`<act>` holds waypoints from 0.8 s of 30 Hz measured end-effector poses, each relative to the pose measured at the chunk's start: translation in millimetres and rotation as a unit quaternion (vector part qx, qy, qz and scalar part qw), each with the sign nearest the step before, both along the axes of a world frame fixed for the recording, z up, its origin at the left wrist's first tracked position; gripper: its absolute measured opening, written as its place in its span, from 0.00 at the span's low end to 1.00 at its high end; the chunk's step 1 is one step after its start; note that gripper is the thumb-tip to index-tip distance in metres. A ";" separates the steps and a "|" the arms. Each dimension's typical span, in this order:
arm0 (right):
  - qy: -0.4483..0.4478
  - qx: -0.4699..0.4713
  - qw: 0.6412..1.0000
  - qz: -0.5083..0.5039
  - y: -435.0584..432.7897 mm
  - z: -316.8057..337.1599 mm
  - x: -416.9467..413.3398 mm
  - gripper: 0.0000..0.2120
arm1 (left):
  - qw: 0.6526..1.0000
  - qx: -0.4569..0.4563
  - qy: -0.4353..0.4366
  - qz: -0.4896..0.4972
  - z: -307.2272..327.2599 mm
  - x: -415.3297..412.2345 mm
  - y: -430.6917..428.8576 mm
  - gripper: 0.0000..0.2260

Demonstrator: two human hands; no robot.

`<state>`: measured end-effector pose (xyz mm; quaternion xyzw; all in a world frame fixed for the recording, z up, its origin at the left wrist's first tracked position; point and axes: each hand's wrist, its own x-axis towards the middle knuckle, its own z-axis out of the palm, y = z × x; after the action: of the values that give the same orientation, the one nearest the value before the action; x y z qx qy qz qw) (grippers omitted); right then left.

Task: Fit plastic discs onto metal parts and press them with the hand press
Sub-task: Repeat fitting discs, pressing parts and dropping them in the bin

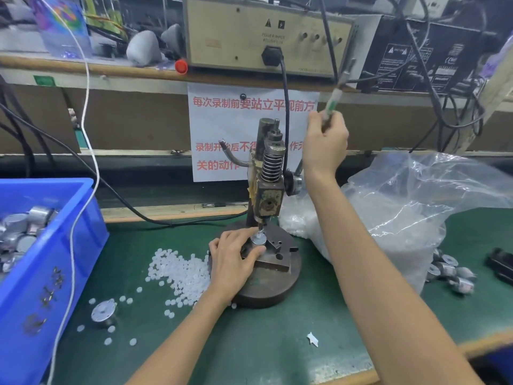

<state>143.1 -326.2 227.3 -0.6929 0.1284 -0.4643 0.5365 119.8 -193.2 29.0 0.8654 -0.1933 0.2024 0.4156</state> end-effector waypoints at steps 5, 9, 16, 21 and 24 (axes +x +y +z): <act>0.112 0.011 0.986 0.121 -13.6 -10.3 10.9 0.10 | 0.999 0.011 -0.048 -0.002 0.6 -3.0 -1.0 0.13; 0.028 0.005 0.997 0.071 -7.2 -80.4 -34.5 0.11 | 0.998 0.012 -0.059 0.010 0.7 -2.6 -1.0 0.11; 0.223 -0.185 0.943 0.162 11.2 -191.7 -88.5 0.09 | 0.996 0.041 -0.081 0.003 1.7 -8.2 0.7 0.10; 0.217 -0.173 0.940 0.199 11.3 -187.5 -103.0 0.08 | 0.995 0.017 -0.099 -0.029 3.3 -36.4 5.3 0.08; 0.205 -0.102 0.954 0.196 10.1 -191.3 -123.1 0.05 | 0.992 0.018 -0.095 -0.074 0.1 -63.6 0.3 0.08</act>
<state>20.0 -316.1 36.1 -0.8356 0.0492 -0.2088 0.5057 56.2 -192.9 29.1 0.8328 -0.2996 0.2489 0.3934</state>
